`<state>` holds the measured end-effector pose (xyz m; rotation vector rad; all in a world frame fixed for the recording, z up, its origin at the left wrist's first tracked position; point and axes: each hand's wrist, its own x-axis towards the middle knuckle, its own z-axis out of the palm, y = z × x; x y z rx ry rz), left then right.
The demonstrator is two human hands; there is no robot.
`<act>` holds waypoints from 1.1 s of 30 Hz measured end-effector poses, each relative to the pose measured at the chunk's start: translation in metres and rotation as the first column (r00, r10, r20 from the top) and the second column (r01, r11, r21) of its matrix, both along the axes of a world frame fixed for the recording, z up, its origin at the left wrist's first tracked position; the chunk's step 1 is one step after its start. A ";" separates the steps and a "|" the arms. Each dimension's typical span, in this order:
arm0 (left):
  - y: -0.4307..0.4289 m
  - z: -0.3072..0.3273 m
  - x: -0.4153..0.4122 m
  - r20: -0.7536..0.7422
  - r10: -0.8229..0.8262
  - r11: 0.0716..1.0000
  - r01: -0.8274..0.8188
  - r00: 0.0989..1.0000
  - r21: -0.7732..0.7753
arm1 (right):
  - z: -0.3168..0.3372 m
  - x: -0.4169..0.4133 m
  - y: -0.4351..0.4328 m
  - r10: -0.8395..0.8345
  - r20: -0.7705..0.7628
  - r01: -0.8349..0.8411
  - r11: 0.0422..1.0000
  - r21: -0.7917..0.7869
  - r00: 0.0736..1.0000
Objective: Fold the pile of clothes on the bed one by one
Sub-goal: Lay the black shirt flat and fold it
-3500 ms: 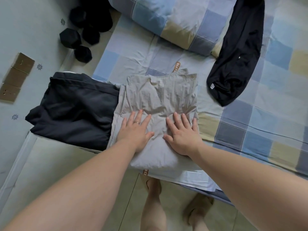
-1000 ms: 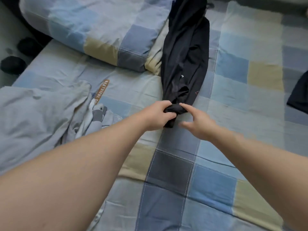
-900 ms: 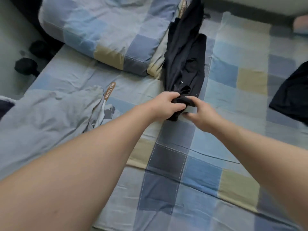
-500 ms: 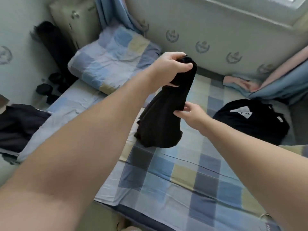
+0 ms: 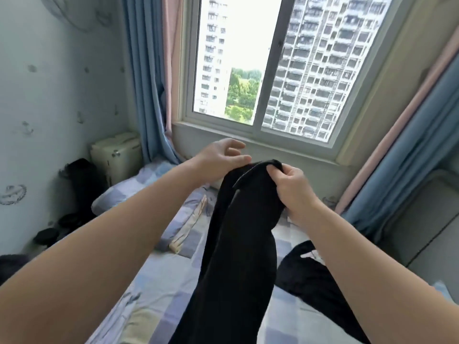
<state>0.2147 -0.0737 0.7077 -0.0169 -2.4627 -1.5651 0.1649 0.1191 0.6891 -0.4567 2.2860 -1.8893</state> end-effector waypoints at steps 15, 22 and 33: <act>0.052 0.052 -0.031 -0.032 -0.196 0.978 0.193 0.980 -0.078 | 0.164 -0.033 0.043 -0.156 0.016 0.149 0.902 -0.406 0.988; 0.049 0.106 -0.054 -0.270 0.023 0.966 0.049 0.963 0.256 | 0.121 -0.030 0.056 -0.063 -0.138 0.042 0.988 -0.151 0.988; 0.055 0.131 -0.062 -0.142 -0.144 0.864 0.194 0.979 0.464 | -0.060 0.010 -0.017 -0.131 0.044 0.131 0.991 0.004 0.990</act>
